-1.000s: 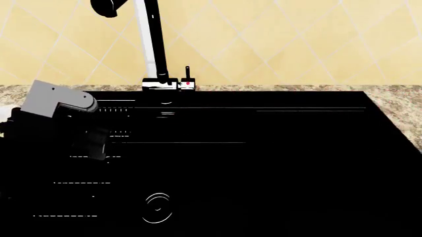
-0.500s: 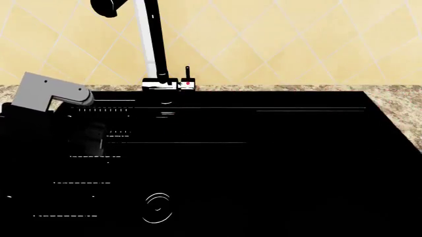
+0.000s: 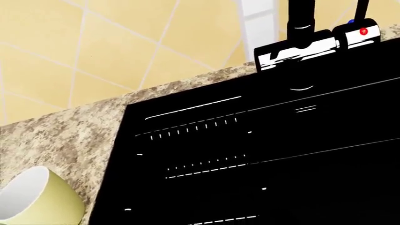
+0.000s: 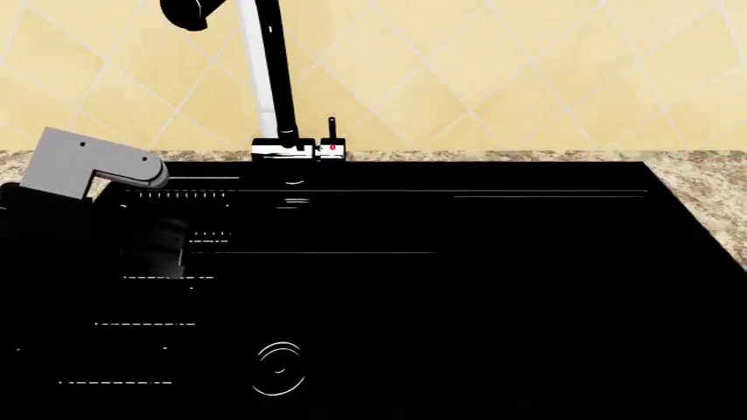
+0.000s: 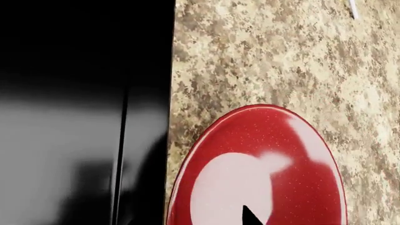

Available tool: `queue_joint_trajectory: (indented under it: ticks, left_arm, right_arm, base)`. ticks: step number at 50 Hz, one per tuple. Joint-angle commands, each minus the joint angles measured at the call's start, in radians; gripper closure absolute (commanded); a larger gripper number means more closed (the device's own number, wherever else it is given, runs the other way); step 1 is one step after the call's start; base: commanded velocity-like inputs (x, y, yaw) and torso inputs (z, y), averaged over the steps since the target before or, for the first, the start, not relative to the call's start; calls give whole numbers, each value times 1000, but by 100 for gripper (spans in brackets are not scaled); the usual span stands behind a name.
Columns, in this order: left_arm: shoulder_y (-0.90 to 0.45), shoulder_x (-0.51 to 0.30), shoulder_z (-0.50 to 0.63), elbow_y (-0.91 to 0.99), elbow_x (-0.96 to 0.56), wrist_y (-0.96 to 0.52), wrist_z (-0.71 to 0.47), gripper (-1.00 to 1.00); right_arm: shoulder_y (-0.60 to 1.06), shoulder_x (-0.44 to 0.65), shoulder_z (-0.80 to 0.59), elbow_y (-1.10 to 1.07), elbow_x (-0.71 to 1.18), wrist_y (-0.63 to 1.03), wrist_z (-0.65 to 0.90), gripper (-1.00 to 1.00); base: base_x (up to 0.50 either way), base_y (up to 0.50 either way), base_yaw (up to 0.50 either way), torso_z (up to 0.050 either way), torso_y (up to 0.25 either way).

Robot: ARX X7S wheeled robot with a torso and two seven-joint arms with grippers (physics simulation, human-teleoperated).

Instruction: Pick the cup and bowl from the sink and place them on the counter for drying.

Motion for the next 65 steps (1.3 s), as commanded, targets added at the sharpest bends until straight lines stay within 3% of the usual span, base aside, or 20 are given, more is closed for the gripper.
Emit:
queue_joint_trajectory:
  ticks: [1, 17, 23, 39, 58, 65]
  left_arm:
    - [-11, -11, 10, -4, -13, 4, -5, -100]
    - [5, -21, 27, -7, -9, 36, 3, -100]
    - [-2, 0, 30, -4, -25, 30, -30, -100]
    - [-9, -12, 69, -23, 11, 71, 23, -100]
    - [-26, 10, 124, -58, 66, 121, 73, -100]
    - [-44, 19, 143, -70, 80, 131, 89, -100]
  right_arm:
    - [-2, 12, 12, -4, -7, -4, -1, -100]
    - [57, -25, 47, -35, -66, 97, -84, -100]
    - [40, -56, 150, 61, 161, 32, 30, -100]
    - [86, -159, 197, 76, 110, 61, -14, -100]
    - [51, -292, 365, 92, 267, -28, 156, -100]
    - [14, -360, 374, 106, 271, -75, 153, -100]
  base:
    - [0, 0, 0, 0, 0]
    - [0, 0, 0, 0, 0]
    - [0, 0, 0, 0, 0]
    - [0, 0, 0, 0, 0]
    - [0, 0, 0, 0, 0]
    - [0, 0, 0, 0, 0]
